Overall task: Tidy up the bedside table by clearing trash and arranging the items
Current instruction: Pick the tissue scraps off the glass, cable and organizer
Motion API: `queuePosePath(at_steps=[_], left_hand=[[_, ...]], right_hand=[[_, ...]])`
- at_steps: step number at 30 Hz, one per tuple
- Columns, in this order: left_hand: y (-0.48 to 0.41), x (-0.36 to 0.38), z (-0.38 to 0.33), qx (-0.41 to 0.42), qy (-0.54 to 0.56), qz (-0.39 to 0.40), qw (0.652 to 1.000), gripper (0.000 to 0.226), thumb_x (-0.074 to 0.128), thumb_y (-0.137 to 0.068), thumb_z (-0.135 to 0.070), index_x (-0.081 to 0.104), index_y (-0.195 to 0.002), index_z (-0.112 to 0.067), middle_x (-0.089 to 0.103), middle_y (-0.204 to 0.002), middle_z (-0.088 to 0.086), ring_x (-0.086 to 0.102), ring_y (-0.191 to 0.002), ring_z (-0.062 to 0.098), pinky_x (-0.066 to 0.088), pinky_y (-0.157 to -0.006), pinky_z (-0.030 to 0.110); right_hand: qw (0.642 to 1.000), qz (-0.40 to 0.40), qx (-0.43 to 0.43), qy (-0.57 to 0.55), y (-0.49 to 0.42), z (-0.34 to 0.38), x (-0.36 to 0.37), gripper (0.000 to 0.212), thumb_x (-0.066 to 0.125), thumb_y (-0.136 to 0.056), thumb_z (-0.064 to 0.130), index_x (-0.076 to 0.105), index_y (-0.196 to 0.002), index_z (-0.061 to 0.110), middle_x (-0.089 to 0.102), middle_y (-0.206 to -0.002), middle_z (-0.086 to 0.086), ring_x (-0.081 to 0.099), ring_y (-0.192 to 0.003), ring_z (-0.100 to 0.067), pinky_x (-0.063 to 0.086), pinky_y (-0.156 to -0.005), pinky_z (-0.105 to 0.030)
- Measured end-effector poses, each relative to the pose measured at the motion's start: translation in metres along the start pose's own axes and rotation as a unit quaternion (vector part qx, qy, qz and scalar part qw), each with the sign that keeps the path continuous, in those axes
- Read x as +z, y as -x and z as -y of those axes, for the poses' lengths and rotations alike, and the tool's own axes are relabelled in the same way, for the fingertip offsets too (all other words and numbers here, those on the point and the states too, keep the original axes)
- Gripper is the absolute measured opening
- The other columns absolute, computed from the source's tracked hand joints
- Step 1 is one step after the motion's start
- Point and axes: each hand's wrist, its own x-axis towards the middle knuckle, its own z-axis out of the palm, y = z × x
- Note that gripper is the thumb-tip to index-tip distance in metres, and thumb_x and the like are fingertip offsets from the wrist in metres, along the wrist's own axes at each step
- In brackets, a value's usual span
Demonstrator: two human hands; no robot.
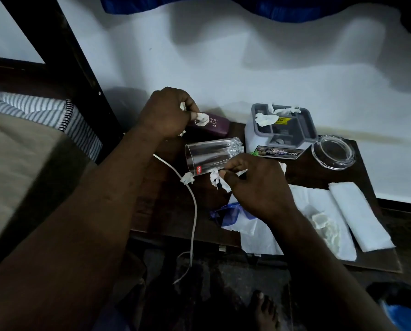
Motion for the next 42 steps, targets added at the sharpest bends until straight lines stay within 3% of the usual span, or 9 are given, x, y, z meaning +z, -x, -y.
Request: queuePosePath(at_steps=[4, 7, 10, 12, 17, 21, 29, 35, 42], left_hand=[[0.016, 0.002, 0.001, -0.035, 0.126, -0.05, 0.99, 0.008, 0.074, -0.079, -0.026, 0.071, -0.074, -0.031, 0.07, -0.079, -0.011, 0.062, -0.073, 0.012, 0.045, -0.065, 0.027], [0.026, -0.001, -0.004, -0.091, 0.286, -0.086, 0.95, 0.014, 0.071, -0.084, -0.013, 0.068, -0.075, -0.023, 0.067, -0.067, -0.002, 0.055, -0.048, 0.009, 0.042, -0.048, 0.023], [0.033, -0.007, -0.012, -0.108, 0.445, -0.103, 0.883, 0.016, 0.062, -0.089, -0.001, 0.063, -0.079, -0.014, 0.066, -0.062, 0.004, 0.049, -0.049, 0.014, 0.032, -0.045, 0.02], [0.039, -0.008, -0.013, -0.099, 0.472, -0.088, 0.872, 0.023, 0.053, -0.092, 0.002, 0.064, -0.079, -0.014, 0.058, -0.057, 0.0, 0.043, -0.051, 0.013, 0.027, -0.046, 0.021], [0.068, -0.001, -0.022, -0.178, 0.384, -0.082, 0.902, 0.02, 0.053, -0.089, -0.02, 0.055, -0.069, -0.02, 0.053, -0.052, -0.013, 0.048, -0.047, 0.002, 0.04, -0.046, 0.017], [0.09, 0.008, -0.035, -0.203, 0.395, -0.065, 0.894, 0.039, 0.061, -0.092, -0.03, 0.054, -0.055, -0.02, 0.048, -0.054, -0.006, 0.04, -0.041, 0.01, 0.029, -0.041, 0.018], [0.134, 0.01, -0.021, -0.186, 0.167, 0.027, 0.968, 0.017, 0.077, -0.089, -0.026, 0.07, -0.085, -0.012, 0.066, -0.064, -0.001, 0.054, -0.04, 0.0, 0.041, -0.04, 0.016], [0.126, 0.016, -0.021, -0.1, -0.1, 0.031, 0.99, 0.032, 0.076, -0.083, -0.045, 0.068, -0.109, -0.027, 0.072, -0.113, 0.002, 0.066, -0.108, 0.028, 0.053, -0.088, 0.035], [0.106, 0.032, -0.021, -0.104, -0.235, 0.068, 0.964, 0.038, 0.07, -0.083, -0.032, 0.068, -0.118, -0.018, 0.07, -0.117, 0.013, 0.068, -0.107, 0.036, 0.055, -0.084, 0.04]], right_hand=[[1.0, 0.009, 0.002, -0.002, 0.002, 0.003, 0.001, 0.009, 0.077, -0.089, 0.039, 0.076, -0.088, 0.03, 0.076, -0.088, 0.015, 0.069, -0.08, -0.005, 0.054, -0.082, -0.029], [1.0, 0.009, 0.009, -0.007, 0.003, 0.005, -0.001, 0.009, 0.078, -0.088, 0.039, 0.076, -0.09, 0.03, 0.076, -0.09, 0.014, 0.07, -0.081, -0.007, 0.054, -0.084, -0.031], [1.0, 0.01, 0.014, -0.007, 0.004, 0.006, -0.004, 0.011, 0.078, -0.088, 0.04, 0.076, -0.092, 0.03, 0.077, -0.093, 0.013, 0.071, -0.086, -0.01, 0.054, -0.086, -0.033], [1.0, 0.012, 0.013, -0.002, 0.005, 0.007, -0.005, 0.011, 0.078, -0.088, 0.041, 0.077, -0.092, 0.03, 0.077, -0.092, 0.013, 0.071, -0.087, -0.01, 0.054, -0.086, -0.033], [1.0, 0.008, 0.0, -0.01, 0.007, 0.011, -0.003, 0.01, 0.079, -0.088, 0.038, 0.077, -0.09, 0.028, 0.077, -0.09, 0.012, 0.071, -0.083, -0.011, 0.056, -0.085, -0.036], [1.0, 0.011, -0.016, -0.011, 0.009, 0.015, 0.0, 0.011, 0.077, -0.087, 0.037, 0.077, -0.089, 0.026, 0.078, -0.088, 0.01, 0.072, -0.084, -0.015, 0.058, -0.083, -0.041], [0.999, 0.016, -0.026, -0.017, 0.012, 0.02, 0.0, 0.009, 0.077, -0.086, 0.034, 0.077, -0.088, 0.026, 0.077, -0.086, 0.01, 0.072, -0.079, -0.014, 0.059, -0.08, -0.041], [0.999, 0.028, -0.03, -0.008, 0.012, 0.019, 0.003, 0.008, 0.077, -0.086, 0.033, 0.077, -0.088, 0.026, 0.077, -0.086, 0.012, 0.073, -0.082, -0.012, 0.06, -0.081, -0.041], [0.999, 0.014, -0.033, 0.004, 0.007, 0.011, 0.002, 0.008, 0.076, -0.084, 0.035, 0.076, -0.083, 0.027, 0.078, -0.086, 0.009, 0.073, -0.085, -0.017, 0.059, -0.081, -0.044]])
